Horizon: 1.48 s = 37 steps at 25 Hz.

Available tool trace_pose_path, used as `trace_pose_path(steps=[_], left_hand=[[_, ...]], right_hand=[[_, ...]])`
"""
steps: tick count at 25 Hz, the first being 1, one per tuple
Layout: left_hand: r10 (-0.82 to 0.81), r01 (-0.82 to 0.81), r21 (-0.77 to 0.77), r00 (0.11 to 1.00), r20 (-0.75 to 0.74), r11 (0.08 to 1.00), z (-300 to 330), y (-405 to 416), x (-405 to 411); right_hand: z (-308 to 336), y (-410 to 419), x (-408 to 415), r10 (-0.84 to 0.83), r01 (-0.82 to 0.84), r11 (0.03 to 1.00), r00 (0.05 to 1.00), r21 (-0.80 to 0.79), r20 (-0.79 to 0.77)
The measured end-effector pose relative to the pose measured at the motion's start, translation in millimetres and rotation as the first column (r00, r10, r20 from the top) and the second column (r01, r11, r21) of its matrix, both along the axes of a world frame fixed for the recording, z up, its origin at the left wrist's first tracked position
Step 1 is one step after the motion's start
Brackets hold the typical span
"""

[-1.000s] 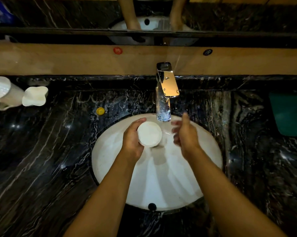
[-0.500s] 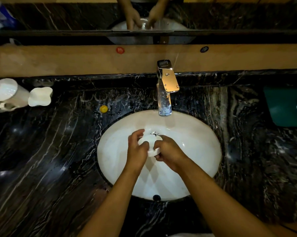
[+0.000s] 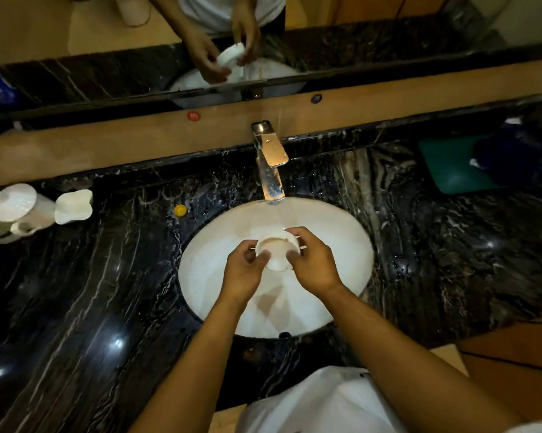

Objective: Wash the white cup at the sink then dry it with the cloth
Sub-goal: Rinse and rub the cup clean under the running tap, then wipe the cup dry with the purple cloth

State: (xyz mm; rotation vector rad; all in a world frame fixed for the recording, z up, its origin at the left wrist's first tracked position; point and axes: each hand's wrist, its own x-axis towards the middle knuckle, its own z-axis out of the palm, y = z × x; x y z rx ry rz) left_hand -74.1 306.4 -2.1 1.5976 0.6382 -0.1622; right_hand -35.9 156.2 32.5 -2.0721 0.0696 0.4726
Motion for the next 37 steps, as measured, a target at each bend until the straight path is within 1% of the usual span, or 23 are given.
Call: trace_pose_path(steps=[2, 3, 5, 6, 8, 9, 11, 13, 14, 17, 20, 22, 25, 28, 30, 31, 34, 37], left_hand=[[0.022, -0.022, -0.001, 0.999, 0.04, 1.0, 9, -5, 5], [0.04, -0.038, -0.042, 0.998, 0.054, 0.998, 13, -8, 7], [0.094, -0.083, -0.178, 0.994, 0.055, 0.981, 21, -16, 11], [0.127, -0.115, -0.255, 0.991, 0.031, 0.96, 24, -22, 15], [0.192, -0.193, -0.393, 0.98, -0.041, 0.899, 28, -35, 22], [0.217, -0.228, -0.451, 0.973, -0.076, 0.863, 29, -43, 26], [0.239, -0.269, -0.538, 0.963, -0.127, 0.798, 33, -66, 38], [0.232, -0.263, -0.6, 0.964, -0.131, 0.756, 36, -98, 51], [0.231, -0.261, -0.623, 0.964, -0.131, 0.737, 38, -114, 57], [0.248, -0.305, -0.681, 0.951, -0.183, 0.666, 41, -173, 82], [0.256, -0.338, -0.718, 0.94, -0.225, 0.609, 37, -238, 122], [0.238, -0.337, -0.73, 0.941, -0.241, 0.594, 39, -282, 153], [0.216, -0.327, -0.744, 0.945, -0.246, 0.583, 43, -331, 188], [0.18, -0.297, -0.735, 0.955, -0.238, 0.609, 48, -366, 212], [0.149, -0.268, -0.731, 0.963, -0.225, 0.627, 50, -379, 224], [0.136, -0.261, -0.73, 0.964, -0.227, 0.632, 50, -383, 228], [0.131, -0.266, -0.724, 0.962, -0.239, 0.636, 46, -385, 236], [0.151, -0.276, -0.736, 0.961, -0.234, 0.618, 42, -377, 234]], right_hand=[[7, -4, 5, -0.037, 0.04, 0.998, 0.997, 0.052, -0.061], [10, -7, 9, -0.06, 0.07, 0.994, 0.992, 0.088, -0.108], [15, -12, 16, -0.094, 0.138, 0.973, 0.969, 0.185, -0.228], [17, -16, 19, -0.079, 0.145, 0.964, 0.958, 0.225, -0.276], [20, -23, 23, -0.01, 0.088, 0.966, 0.952, 0.241, -0.307], [21, -31, 26, 0.032, 0.032, 0.976, 0.957, 0.216, -0.288], [20, -55, 39, 0.124, -0.105, 0.989, 0.972, 0.102, -0.198], [19, -88, 56, 0.173, -0.173, 0.985, 0.977, 0.011, -0.124], [19, -106, 66, 0.161, -0.163, 0.987, 0.981, -0.003, -0.104], [20, -178, 105, 0.038, -0.039, 0.999, 0.998, -0.013, -0.055], [15, -266, 165, -0.104, 0.109, 0.99, 0.992, -0.085, 0.067], [10, -323, 202, -0.165, 0.185, 0.967, 0.978, -0.172, 0.126], [3, -387, 245, -0.199, 0.253, 0.906, 0.962, -0.34, 0.186], [-6, -432, 284, -0.179, 0.298, 0.81, 0.946, -0.505, 0.271], [-15, -450, 302, -0.142, 0.264, 0.766, 0.959, -0.586, 0.246], [-20, -456, 309, -0.135, 0.244, 0.77, 0.966, -0.59, 0.223], [-35, -465, 323, -0.154, 0.235, 0.811, 0.969, -0.536, 0.193], [-45, -465, 332, -0.142, 0.203, 0.814, 0.978, -0.545, 0.152]])
